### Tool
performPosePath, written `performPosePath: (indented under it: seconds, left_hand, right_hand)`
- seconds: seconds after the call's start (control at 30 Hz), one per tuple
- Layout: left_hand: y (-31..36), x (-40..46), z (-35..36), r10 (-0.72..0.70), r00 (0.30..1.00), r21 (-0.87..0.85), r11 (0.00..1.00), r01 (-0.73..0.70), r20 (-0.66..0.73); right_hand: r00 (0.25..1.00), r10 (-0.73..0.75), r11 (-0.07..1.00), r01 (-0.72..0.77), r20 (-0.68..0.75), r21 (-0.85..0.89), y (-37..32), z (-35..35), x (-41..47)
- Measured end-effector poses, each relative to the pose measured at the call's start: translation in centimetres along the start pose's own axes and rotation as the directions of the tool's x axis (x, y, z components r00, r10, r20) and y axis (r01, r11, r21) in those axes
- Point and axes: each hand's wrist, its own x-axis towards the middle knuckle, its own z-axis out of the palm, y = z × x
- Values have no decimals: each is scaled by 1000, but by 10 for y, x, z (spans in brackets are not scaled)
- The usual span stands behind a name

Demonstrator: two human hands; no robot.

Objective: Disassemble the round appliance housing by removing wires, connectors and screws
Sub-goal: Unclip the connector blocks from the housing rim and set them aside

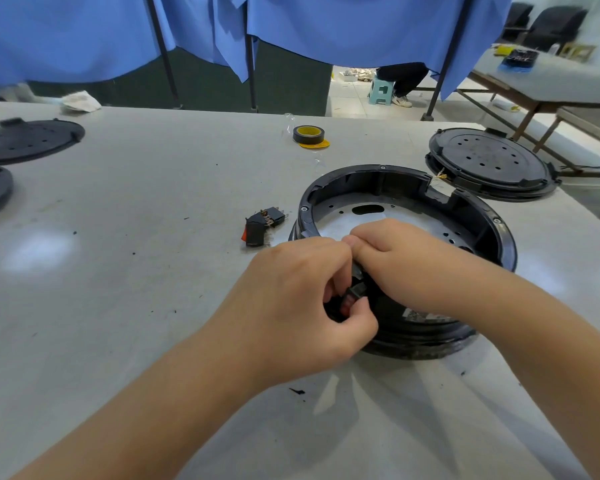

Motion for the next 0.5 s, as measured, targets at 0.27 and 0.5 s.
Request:
performPosePath:
  seconds: [0.27, 0.5]
  left_hand:
    - [-15, 6, -19, -72, 991, -316, 943, 104, 112]
    - [-30, 13, -25, -261, 959, -423, 885, 193, -108]
  right_hand:
    - [999, -24, 999, 23, -31, -26, 5, 1, 0]
    - [998, -52, 998, 50, -35, -43, 4, 0, -4]
